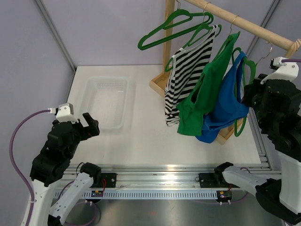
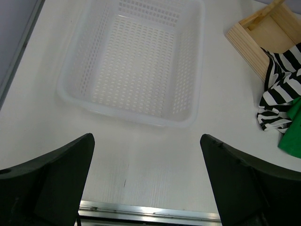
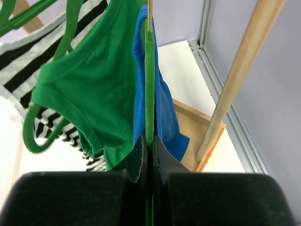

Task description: Remove the tank top from the hanger

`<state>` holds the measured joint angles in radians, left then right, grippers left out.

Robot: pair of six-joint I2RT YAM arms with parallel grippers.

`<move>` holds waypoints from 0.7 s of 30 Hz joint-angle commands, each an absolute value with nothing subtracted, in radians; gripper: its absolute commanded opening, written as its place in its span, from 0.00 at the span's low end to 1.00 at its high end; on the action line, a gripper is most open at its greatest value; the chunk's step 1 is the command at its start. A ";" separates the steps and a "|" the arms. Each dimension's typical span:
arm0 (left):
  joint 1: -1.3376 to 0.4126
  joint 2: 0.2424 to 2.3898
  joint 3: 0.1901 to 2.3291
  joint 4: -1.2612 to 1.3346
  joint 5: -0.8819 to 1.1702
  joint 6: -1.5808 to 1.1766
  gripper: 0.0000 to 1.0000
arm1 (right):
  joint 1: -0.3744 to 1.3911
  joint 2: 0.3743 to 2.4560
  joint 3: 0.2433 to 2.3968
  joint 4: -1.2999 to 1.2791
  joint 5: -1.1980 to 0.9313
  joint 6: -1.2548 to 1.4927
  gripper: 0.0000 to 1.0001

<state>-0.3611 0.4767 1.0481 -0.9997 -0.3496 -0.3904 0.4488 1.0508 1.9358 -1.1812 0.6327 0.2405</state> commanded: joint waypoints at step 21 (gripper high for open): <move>-0.367 0.566 1.003 -0.687 0.339 -0.393 0.99 | 0.466 0.658 1.527 -1.373 -0.287 0.170 0.00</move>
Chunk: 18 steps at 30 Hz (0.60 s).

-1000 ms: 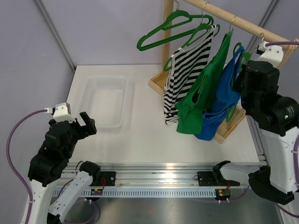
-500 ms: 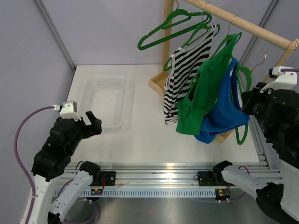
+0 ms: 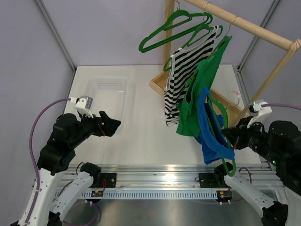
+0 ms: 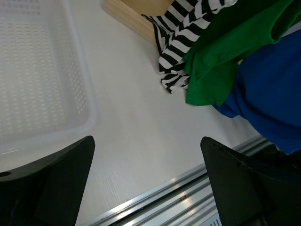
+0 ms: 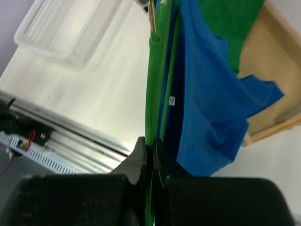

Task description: Remove the tank top from the hanger

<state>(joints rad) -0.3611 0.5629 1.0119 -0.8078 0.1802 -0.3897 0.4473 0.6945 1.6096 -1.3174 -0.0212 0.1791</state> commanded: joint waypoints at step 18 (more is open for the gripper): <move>-0.367 0.578 0.876 -0.623 0.225 -0.457 0.99 | 0.476 0.416 1.486 -1.214 0.212 0.379 0.00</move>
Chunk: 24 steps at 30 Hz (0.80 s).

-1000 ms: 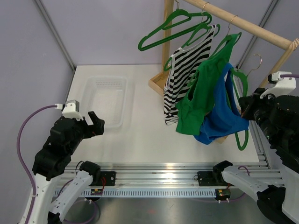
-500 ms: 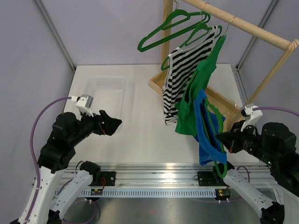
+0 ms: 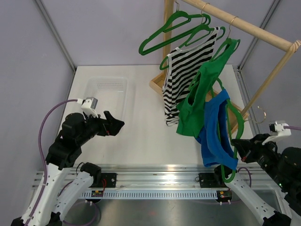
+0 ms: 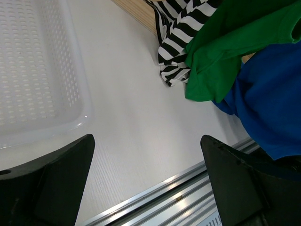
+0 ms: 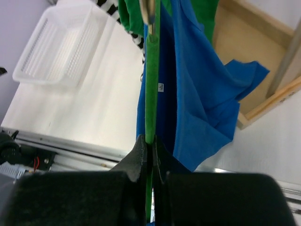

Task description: Remove the tank top from the hanger

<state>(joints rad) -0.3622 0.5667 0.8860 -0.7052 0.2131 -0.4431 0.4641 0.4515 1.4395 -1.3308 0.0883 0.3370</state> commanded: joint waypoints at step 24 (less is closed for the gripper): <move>-0.367 0.561 0.980 -0.644 0.293 -0.356 0.99 | 0.463 0.716 1.378 -1.054 -0.647 0.190 0.00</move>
